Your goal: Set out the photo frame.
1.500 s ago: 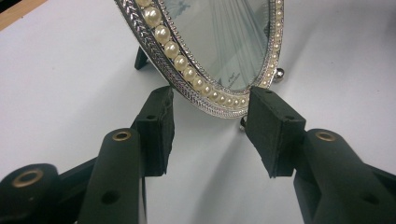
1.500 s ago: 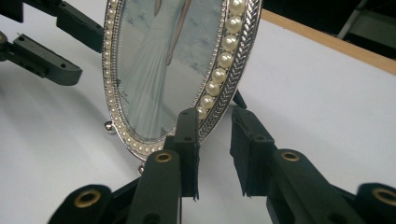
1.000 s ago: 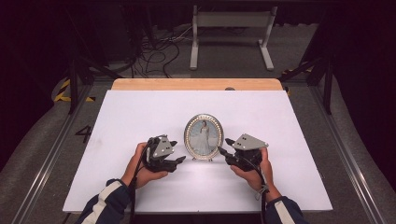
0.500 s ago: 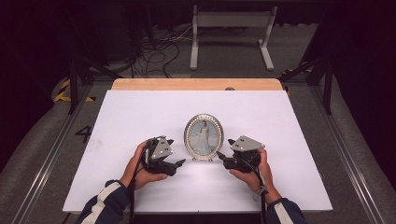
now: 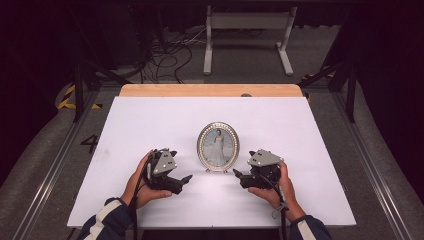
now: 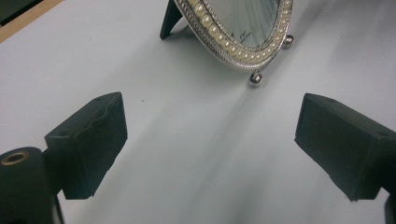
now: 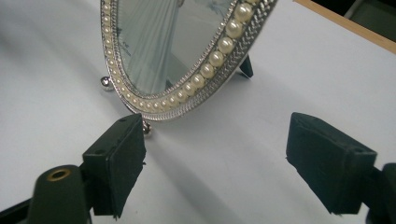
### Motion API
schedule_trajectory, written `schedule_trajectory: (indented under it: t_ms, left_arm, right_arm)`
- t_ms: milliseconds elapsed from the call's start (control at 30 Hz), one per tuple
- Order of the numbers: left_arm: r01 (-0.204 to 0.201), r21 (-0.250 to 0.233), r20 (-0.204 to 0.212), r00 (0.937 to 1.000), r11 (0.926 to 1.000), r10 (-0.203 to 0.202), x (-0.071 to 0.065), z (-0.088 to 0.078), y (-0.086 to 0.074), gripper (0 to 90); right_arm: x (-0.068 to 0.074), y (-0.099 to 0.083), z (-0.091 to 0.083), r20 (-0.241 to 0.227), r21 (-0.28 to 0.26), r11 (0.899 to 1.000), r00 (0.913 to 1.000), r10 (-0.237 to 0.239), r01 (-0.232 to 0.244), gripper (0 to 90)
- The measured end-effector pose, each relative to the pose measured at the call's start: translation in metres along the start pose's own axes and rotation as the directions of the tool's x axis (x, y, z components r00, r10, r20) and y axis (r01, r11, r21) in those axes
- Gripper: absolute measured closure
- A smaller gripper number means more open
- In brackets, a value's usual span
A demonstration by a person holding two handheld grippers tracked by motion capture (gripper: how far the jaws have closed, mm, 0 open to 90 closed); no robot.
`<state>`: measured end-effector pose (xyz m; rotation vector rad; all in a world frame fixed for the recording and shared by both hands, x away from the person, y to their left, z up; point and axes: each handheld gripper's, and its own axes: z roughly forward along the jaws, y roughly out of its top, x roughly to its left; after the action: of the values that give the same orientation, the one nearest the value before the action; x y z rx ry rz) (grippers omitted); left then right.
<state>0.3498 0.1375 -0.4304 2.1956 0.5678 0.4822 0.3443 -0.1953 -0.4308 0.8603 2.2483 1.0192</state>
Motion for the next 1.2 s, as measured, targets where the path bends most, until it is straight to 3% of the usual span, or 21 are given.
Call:
schedule_trajectory:
  t_ms: [467, 833, 1200]
  left_arm:
    - [0.028, -0.001, -0.050, 0.9984, 0.9996, -0.028, 0.004, -0.027, -0.025, 7.1]
    - [0.019, 0.007, -0.098, 0.9951, 0.9998, -0.018, 0.010, -0.043, -0.045, 6.9]
    - [0.048, -0.004, -0.118, 0.9918, 0.9988, -0.048, 0.015, -0.060, -0.067, 6.6]
  right_arm:
    - [-0.009, -0.021, -0.023, 0.061, -0.001, 1.000, 0.9979, -0.023, 0.023, 19.5]
    - [-0.015, -0.032, -0.034, 0.090, -0.007, 1.000, 0.9958, -0.019, 0.020, 19.5]
    - [-0.028, -0.049, -0.050, 0.129, -0.009, 1.000, 0.9913, 0.025, -0.024, 19.6]
